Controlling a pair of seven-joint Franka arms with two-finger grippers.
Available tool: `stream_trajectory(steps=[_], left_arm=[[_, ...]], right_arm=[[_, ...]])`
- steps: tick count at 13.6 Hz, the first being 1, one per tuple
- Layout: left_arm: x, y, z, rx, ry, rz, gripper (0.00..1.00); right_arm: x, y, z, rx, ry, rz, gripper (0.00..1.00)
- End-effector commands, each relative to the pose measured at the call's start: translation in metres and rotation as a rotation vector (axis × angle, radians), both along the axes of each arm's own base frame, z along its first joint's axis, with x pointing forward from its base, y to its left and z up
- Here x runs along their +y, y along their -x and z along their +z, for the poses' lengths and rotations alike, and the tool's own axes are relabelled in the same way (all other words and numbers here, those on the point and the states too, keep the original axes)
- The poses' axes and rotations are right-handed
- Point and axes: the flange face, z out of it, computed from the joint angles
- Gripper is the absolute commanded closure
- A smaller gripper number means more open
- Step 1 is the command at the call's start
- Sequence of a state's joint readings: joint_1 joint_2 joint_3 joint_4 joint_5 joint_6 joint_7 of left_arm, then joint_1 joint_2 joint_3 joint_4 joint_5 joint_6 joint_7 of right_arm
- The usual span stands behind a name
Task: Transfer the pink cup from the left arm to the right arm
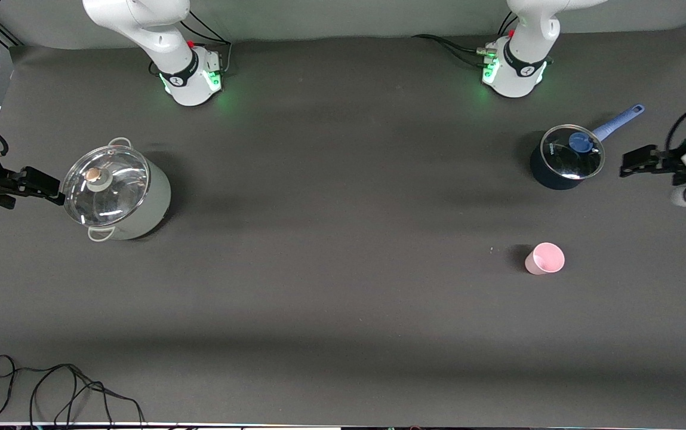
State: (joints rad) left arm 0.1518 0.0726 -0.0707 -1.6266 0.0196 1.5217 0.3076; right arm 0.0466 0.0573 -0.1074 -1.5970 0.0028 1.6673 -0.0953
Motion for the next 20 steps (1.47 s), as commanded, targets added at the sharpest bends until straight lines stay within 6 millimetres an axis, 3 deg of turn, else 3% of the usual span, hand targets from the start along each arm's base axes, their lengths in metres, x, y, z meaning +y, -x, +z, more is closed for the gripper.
stream_trajectory(steps=[1,7,15,17,20], left_arm=[[0.029,0.000,-0.003,0.009,0.037,-0.110,0.00],[0.092,-0.019,-0.025,-0.005,0.125,-0.419,0.00],[0.141,-0.053,-0.102,-0.218,0.351,-0.847,0.00],[0.171,-0.050,-0.134,-0.293,0.458,-0.884,0.00],[0.199,-0.051,-0.206,-0.474,0.650,-0.993,0.00]], right_arm=[[0.000,0.004,0.007,-0.002,-0.024,-0.011,0.00],[0.006,0.007,0.013,-0.010,-0.056,-0.004,0.00],[0.005,0.007,0.013,-0.009,-0.042,0.009,0.00],[0.005,0.007,0.012,-0.007,-0.031,0.014,0.00],[0.005,0.008,0.011,-0.004,-0.024,0.018,0.00]])
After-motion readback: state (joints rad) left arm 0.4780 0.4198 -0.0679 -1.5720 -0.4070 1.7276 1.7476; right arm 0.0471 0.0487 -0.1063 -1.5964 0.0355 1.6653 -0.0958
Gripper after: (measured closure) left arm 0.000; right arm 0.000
